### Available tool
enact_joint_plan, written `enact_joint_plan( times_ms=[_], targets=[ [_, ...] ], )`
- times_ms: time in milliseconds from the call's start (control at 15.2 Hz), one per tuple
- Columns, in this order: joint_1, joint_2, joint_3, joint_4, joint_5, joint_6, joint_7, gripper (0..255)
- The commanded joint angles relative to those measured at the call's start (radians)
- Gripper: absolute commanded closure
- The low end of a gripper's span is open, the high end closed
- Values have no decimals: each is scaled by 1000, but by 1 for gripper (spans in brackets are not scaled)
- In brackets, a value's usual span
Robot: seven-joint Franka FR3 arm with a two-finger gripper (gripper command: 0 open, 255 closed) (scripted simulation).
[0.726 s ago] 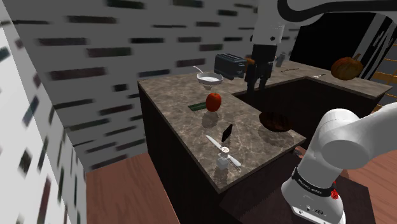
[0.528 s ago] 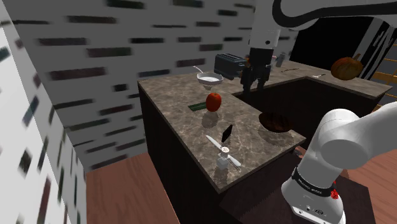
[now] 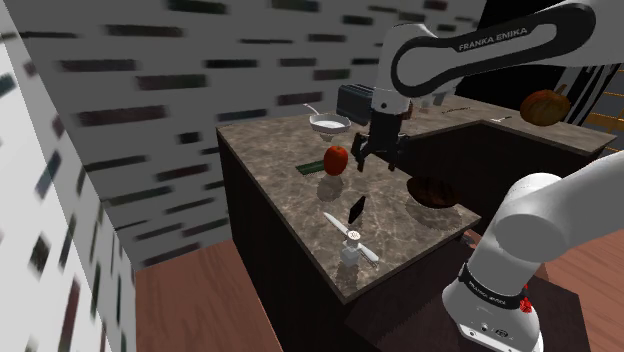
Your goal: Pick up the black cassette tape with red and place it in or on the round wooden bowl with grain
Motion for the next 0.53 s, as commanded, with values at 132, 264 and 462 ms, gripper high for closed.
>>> enact_joint_plan(
  times_ms=[132,264,462],
  targets=[
    [-76,105,46,-50,13,175,208,0],
    [-116,160,67,-69,14,257,310,0],
    [-176,249,96,-92,8,380,467,0]
  ],
)
